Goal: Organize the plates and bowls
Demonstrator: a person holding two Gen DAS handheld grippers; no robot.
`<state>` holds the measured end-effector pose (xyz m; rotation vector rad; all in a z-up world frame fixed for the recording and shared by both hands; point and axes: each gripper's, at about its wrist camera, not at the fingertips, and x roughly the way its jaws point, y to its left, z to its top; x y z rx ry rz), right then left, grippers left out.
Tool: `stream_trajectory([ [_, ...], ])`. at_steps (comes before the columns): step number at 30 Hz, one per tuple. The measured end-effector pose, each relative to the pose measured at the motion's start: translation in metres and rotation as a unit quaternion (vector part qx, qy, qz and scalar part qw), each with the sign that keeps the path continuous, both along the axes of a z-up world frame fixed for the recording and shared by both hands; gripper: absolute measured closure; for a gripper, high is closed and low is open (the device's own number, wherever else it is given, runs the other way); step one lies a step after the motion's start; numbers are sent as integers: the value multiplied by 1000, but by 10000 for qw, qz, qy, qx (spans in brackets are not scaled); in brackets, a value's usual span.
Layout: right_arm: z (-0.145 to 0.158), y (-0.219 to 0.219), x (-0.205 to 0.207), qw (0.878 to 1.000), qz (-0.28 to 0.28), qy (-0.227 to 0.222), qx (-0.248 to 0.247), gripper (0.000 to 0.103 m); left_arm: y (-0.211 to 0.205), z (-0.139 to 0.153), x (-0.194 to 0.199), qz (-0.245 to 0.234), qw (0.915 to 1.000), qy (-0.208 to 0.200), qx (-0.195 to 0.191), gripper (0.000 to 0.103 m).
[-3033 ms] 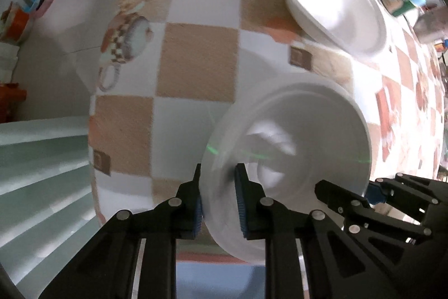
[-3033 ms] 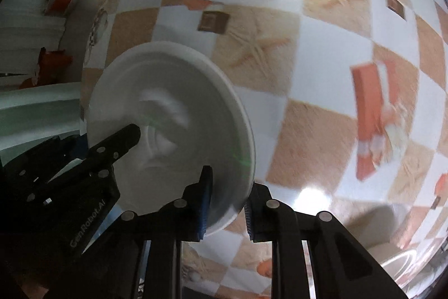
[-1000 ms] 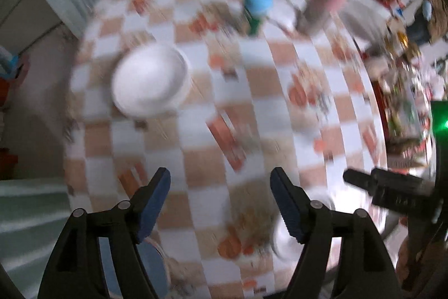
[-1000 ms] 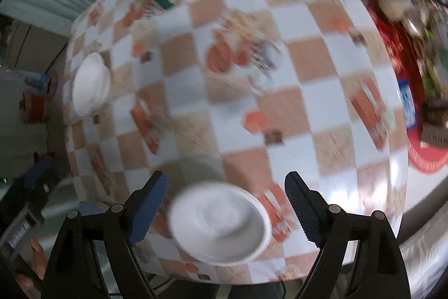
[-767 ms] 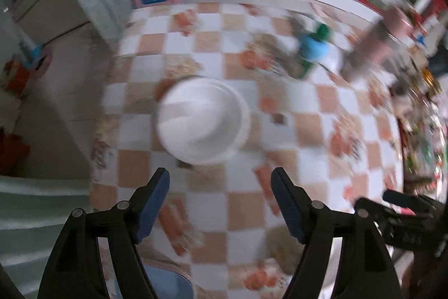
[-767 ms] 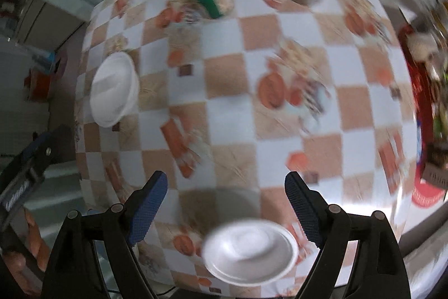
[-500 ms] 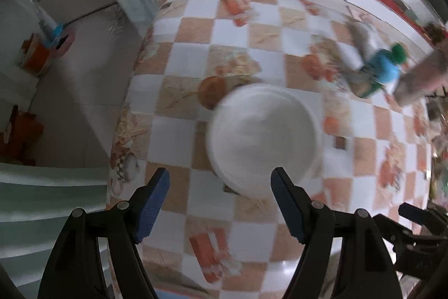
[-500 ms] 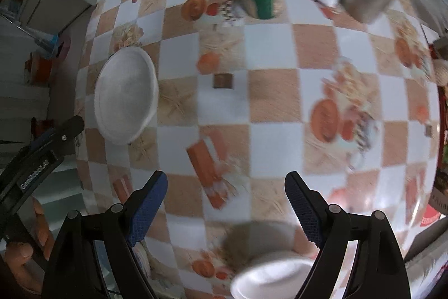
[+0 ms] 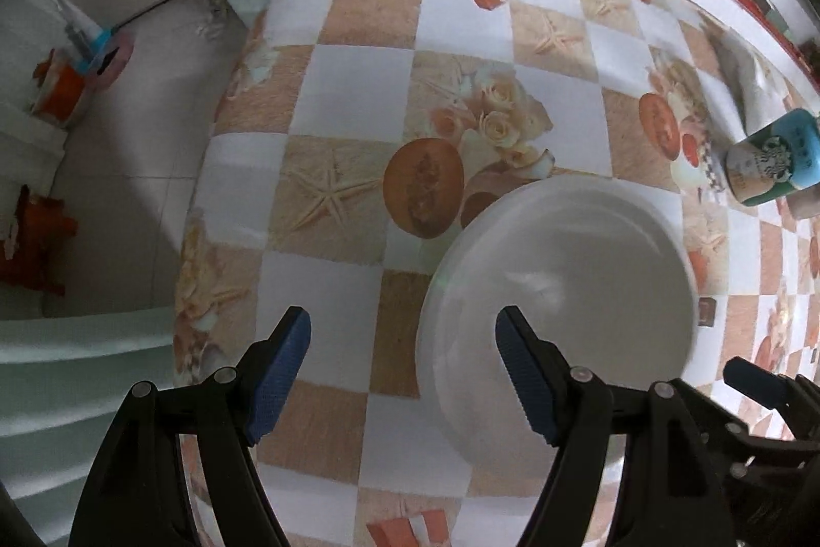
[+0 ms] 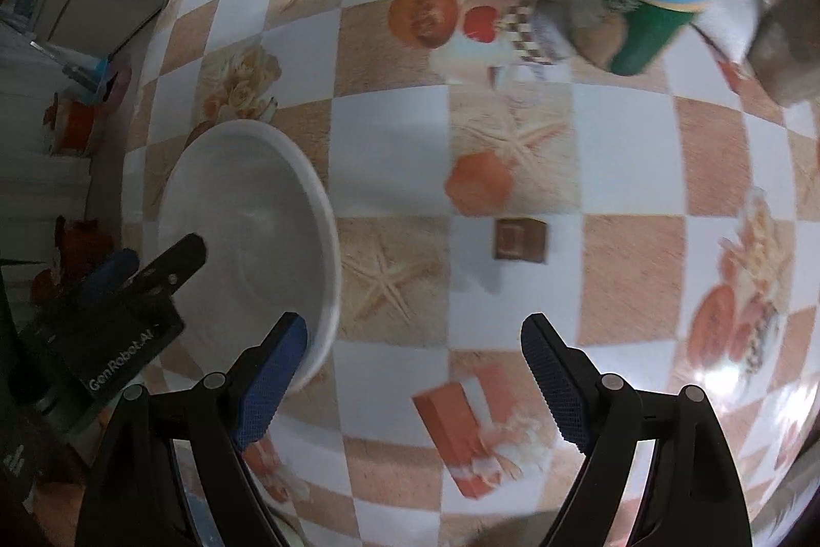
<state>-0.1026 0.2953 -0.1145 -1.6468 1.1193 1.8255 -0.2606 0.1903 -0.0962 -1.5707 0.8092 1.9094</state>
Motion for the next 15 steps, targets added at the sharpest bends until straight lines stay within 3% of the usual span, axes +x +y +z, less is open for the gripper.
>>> stream_trajectory([
  [3, -9, -3, -10, 10000, 92, -23, -29, 16, 5, -10, -2, -54, 9999, -56, -86, 25],
  [5, -13, -4, -12, 10000, 80, 0, -10, 23, 7, -15, -3, -60, 9998, -116, -131, 26],
  [6, -14, -4, -14, 10000, 82, 10, -25, 38, 8, -17, -4, -76, 9998, -146, -140, 33],
  [8, -17, -3, -15, 9998, 36, 128, -171, 45, 9, -21, -3, -131, 9993, -320, -155, 48],
  [10, -17, -5, -17, 9991, 48, 286, -300, 63, 11, -22, 0, -157, 9988, -460, -52, 62],
  [11, -16, -6, -18, 9986, 97, 361, -375, 68, 12, -22, 2, -200, 9985, -506, -44, 72],
  [13, -17, -9, -19, 9982, 240, 347, -421, 79, 14, -22, 11, -321, 9983, -469, -113, 72],
  [15, -20, -13, -16, 9978, 269, 330, -511, 82, 13, -22, 21, -439, 9976, -525, -116, 74],
])
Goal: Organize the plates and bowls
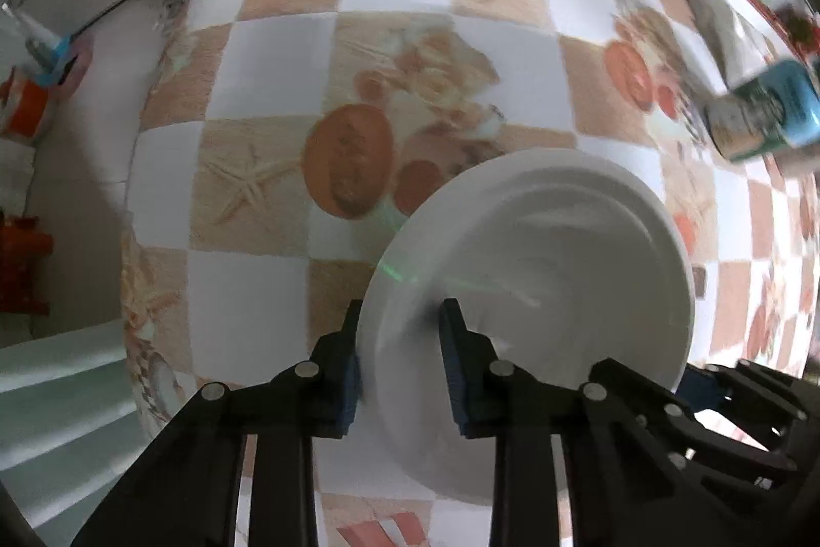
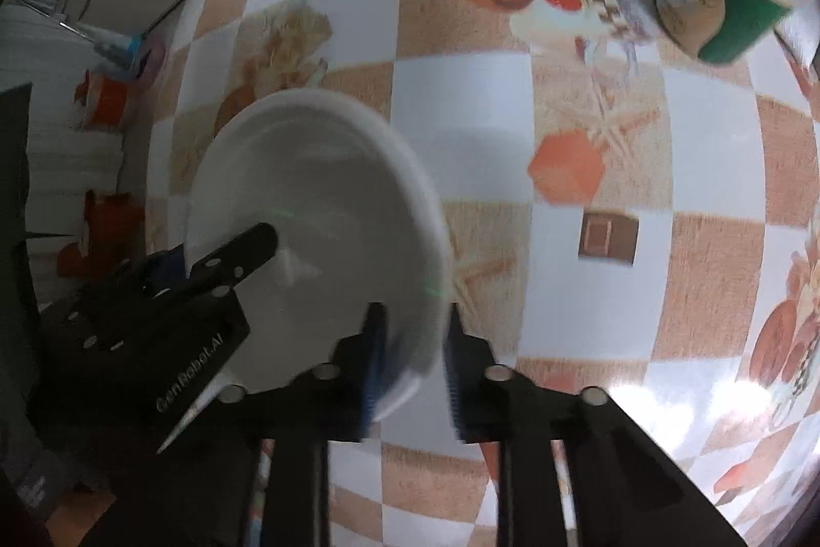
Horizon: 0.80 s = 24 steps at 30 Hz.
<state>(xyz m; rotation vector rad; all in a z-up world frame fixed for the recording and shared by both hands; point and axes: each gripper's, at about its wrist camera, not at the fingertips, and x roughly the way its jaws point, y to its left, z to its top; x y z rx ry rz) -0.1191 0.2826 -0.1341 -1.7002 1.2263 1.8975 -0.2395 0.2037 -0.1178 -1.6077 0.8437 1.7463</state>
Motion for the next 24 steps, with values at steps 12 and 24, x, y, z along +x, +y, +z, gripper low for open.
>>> stream_trajectory([
  [12, -5, -64, 85, 9967, 463, -590, -314, 82, -60, -2, 111, -291, 9987, -268, -334, 75],
  [24, 17, -106, 141, 9964, 270, -695, -411, 82, -122, 22, 188, -479, 9973, -366, -418, 73],
])
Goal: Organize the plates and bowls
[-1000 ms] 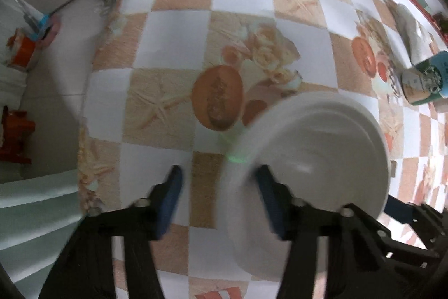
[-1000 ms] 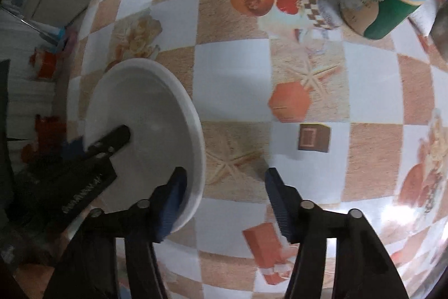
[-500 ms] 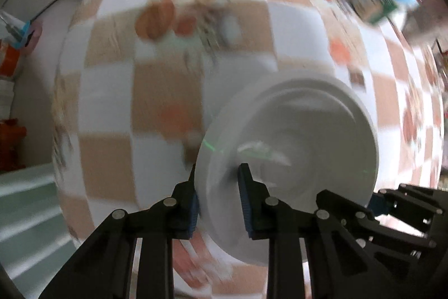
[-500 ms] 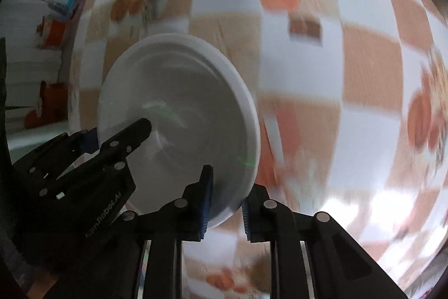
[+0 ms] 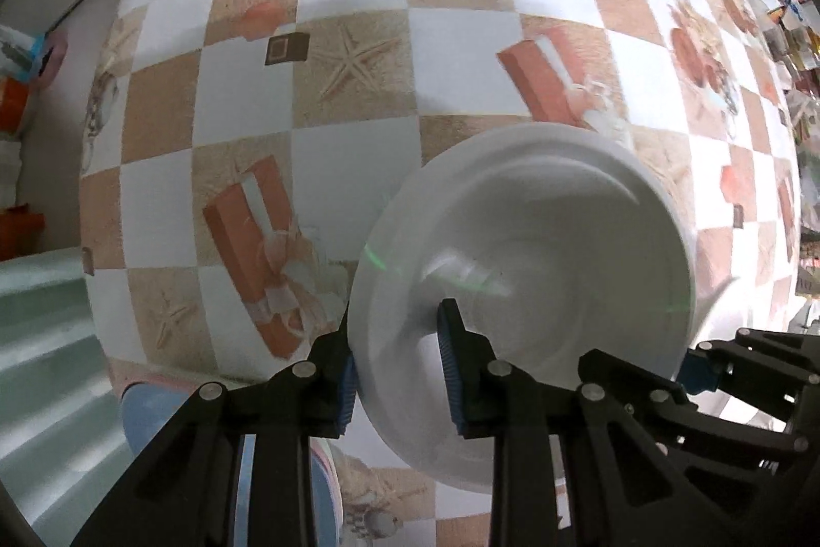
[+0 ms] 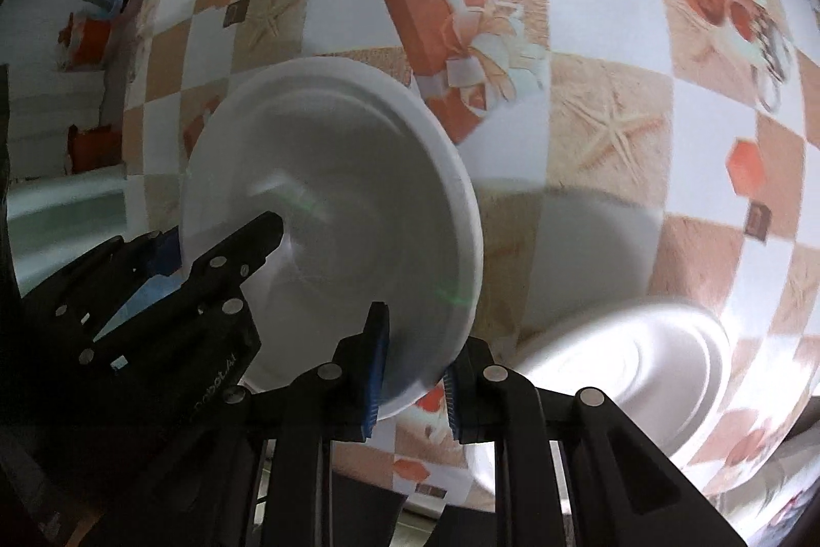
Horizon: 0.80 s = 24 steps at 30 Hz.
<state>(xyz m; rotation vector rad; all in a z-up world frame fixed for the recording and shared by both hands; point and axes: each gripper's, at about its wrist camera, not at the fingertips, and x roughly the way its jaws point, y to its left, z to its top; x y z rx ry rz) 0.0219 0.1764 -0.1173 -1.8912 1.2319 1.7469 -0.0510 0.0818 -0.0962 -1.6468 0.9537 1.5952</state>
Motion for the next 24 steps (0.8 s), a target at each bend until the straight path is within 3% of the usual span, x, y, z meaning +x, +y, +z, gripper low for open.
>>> stream_trajectory([
  [8, 39, 4, 43, 9987, -350, 122, 345, 82, 4, 43, 22, -239, 9988, 70, 432, 73],
  [13, 57, -6, 73, 9950, -854, 59, 509, 82, 11, 62, 41, -620, 9959, -113, 649, 73],
  [18, 64, -13, 109, 9910, -1236, -28, 511, 80, 20, 67, 69, -1172, 9903, -189, 719, 73],
  [24, 63, -8, 141, 9909, -1255, -89, 479, 80, 31, 62, 97, -1286, 9894, -209, 643, 73],
])
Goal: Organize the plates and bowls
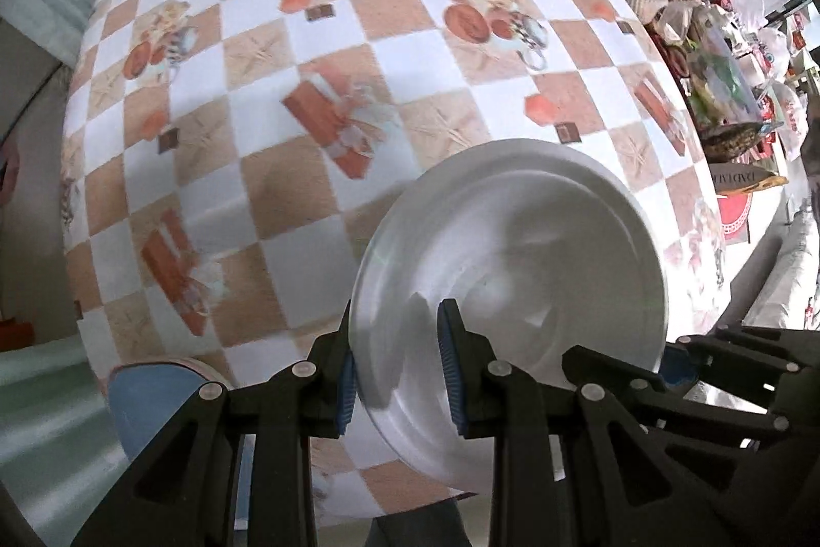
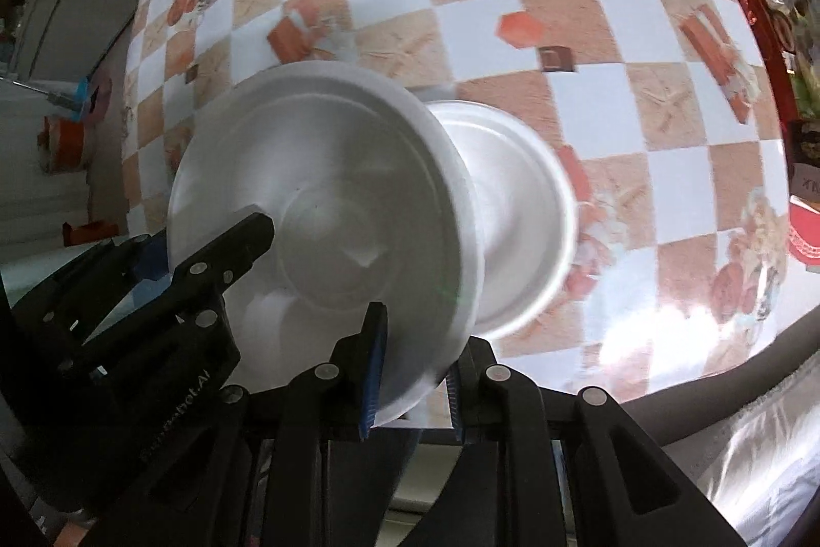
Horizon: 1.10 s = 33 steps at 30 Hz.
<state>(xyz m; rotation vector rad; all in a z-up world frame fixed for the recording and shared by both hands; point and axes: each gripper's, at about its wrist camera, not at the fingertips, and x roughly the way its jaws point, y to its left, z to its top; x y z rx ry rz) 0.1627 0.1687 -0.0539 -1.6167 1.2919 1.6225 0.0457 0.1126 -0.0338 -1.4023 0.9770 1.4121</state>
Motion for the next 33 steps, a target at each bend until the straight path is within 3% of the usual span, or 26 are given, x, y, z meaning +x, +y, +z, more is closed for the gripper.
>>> stream_trajectory([
  [5, -10, 12, 27, 10000, -71, -28, -27, 80, 13, -10, 31, -152, 9998, -46, -122, 68],
  [7, -15, 18, 32, 10000, -56, 0, 17, 80, 17, -14, 38, -182, 9997, -28, -161, 61],
  [9, -17, 22, 38, 10000, -53, -28, 31, 78, 19, -14, 39, -161, 9995, 127, -226, 48],
  [11, -15, 25, 46, 9998, -173, 16, 54, 46, 18, -12, 37, -157, 9995, 144, -220, 39],
  [12, -14, 27, 52, 9997, -242, -11, 93, 21, 17, -9, 35, -202, 9994, 178, -225, 38],
  [13, -14, 28, 57, 9995, -288, -2, 98, 8, 15, -6, 33, -260, 9992, 229, -217, 37],
  [15, -11, 28, 69, 9990, -433, 126, 13, 7, 8, 1, 30, -358, 9991, 174, -167, 27],
  [18, -6, 24, 84, 9984, -557, 97, 50, 0, -4, 13, 30, -529, 9985, 68, -72, 24],
  [26, -5, 14, 101, 9967, -795, -9, 157, 0, -20, 22, 30, -599, 9978, -165, -225, 16],
  [29, -1, 16, 97, 9970, -725, -52, 269, 0, -15, 27, 35, -771, 9969, -2, -180, 0],
  [33, 0, 17, 93, 9976, -622, -38, 300, 0, -12, 31, 44, -959, 9953, -12, -119, 0],
])
